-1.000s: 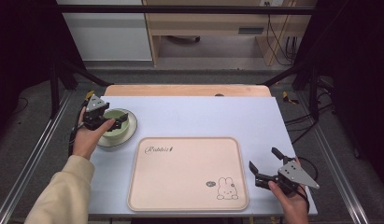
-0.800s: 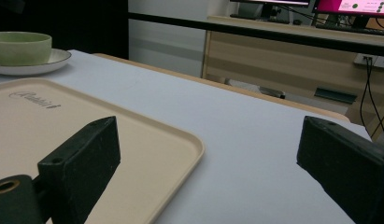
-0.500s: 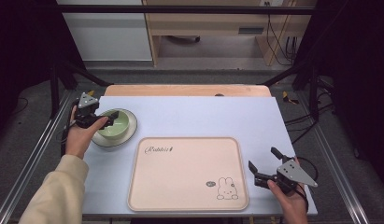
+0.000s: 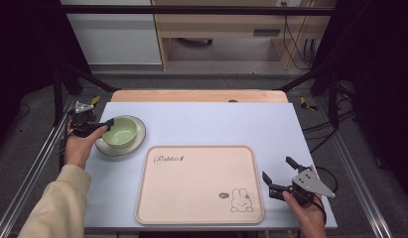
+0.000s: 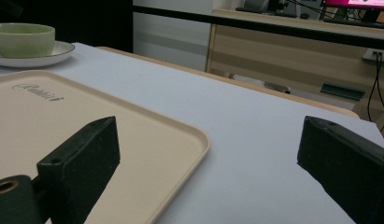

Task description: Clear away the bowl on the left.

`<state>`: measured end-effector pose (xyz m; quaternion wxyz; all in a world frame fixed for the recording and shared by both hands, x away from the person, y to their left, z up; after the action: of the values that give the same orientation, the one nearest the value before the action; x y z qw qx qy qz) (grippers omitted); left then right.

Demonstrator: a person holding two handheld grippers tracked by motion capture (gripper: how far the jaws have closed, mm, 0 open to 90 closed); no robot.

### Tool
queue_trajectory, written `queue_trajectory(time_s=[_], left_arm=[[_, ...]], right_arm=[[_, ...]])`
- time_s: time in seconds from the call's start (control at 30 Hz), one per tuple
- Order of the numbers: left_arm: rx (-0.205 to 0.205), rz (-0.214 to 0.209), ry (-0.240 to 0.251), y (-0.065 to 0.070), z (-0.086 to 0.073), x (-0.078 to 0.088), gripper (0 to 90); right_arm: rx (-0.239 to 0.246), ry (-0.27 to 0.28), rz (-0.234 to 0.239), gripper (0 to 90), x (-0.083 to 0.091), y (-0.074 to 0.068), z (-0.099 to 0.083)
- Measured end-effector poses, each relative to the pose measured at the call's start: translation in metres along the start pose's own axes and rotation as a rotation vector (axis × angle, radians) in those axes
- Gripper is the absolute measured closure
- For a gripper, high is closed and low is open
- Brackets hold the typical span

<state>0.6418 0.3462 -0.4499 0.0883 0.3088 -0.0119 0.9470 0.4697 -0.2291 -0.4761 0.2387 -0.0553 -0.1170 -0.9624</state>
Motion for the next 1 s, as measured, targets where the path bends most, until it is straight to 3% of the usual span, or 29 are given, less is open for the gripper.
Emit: queue_trajectory(time_s=[0.13,0.27,0.37,0.43,0.53,0.83,0.9,1.0], left_arm=[[0.014,0.000,-0.029,0.002,-0.006,-0.005,35.5],[0.033,0.025,-0.059,0.002,-0.013,-0.008,37.8],[0.040,0.039,-0.075,-0.001,-0.017,-0.008,44.4],[0.090,0.033,-0.097,-0.005,-0.023,-0.010,47.6],[0.124,0.037,-0.114,-0.011,-0.029,-0.012,51.4],[0.150,0.020,-0.150,-0.012,-0.036,-0.016,62.9],[0.209,-0.003,-0.160,-0.012,-0.036,-0.020,67.9],[0.220,-0.007,-0.169,-0.011,-0.036,-0.022,73.5]], right_arm=[[0.000,0.003,0.002,5.8,0.001,0.000,0.000],[-0.005,-0.001,0.006,5.8,0.000,0.001,-0.001],[-0.001,0.003,0.013,5.8,0.000,0.000,0.000],[0.001,0.001,0.015,5.8,0.000,0.000,0.000],[-0.003,-0.003,0.020,5.8,-0.001,-0.001,-0.001],[-0.012,-0.002,0.026,5.8,-0.001,0.000,-0.001],[-0.031,0.005,0.028,5.8,-0.001,0.000,-0.001],[-0.035,0.007,0.024,5.8,0.000,0.001,-0.001]])
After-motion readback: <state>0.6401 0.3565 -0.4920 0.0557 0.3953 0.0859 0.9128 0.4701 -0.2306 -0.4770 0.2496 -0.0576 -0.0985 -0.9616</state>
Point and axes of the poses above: each handheld gripper's, and its own axes: x roughly backward along the jaws, z roughly out of its top, y roughly to its right, the point moved 8 cm from there along -x, roughly forward along the jaws, and after that the axes turned 6 degrees about x, right-handed, at the moved point
